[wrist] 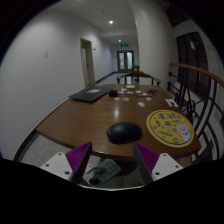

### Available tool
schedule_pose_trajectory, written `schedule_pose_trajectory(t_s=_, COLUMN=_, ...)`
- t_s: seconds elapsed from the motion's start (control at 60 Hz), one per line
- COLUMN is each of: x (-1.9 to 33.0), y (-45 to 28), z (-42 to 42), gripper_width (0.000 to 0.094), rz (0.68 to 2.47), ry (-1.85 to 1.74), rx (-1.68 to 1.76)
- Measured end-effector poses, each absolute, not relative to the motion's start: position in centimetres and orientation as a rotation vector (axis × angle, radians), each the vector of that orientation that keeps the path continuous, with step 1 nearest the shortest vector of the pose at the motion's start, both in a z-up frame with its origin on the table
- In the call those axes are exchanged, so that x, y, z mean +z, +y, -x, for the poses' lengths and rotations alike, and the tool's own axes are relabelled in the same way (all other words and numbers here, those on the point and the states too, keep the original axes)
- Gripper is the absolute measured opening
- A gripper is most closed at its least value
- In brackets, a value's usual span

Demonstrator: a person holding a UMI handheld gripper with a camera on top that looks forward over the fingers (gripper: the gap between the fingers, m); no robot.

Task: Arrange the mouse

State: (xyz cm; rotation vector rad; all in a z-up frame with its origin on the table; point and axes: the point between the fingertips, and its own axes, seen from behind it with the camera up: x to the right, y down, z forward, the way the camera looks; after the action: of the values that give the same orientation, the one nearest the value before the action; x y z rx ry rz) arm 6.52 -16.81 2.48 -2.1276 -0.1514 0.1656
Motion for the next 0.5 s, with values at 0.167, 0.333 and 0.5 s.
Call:
schedule_pose_trajectory(t_s=0.167, x=0.8, y=-14.4, z=-7.9, gripper_width=0.0843, rz=2.145, ry=-0.105, rx=0.147)
schedule_pose_trajectory(t_s=0.333, x=1.7, y=-11.7, z=-12.2, gripper_width=0.0825, rz=2.143, ry=-0.069, rx=0.077)
schedule_pose_trajectory(t_s=0.5, x=2.7, y=-9.4, z=-15.7, gripper_width=0.0472, rz=2.102, ry=-0.062, rx=0.053)
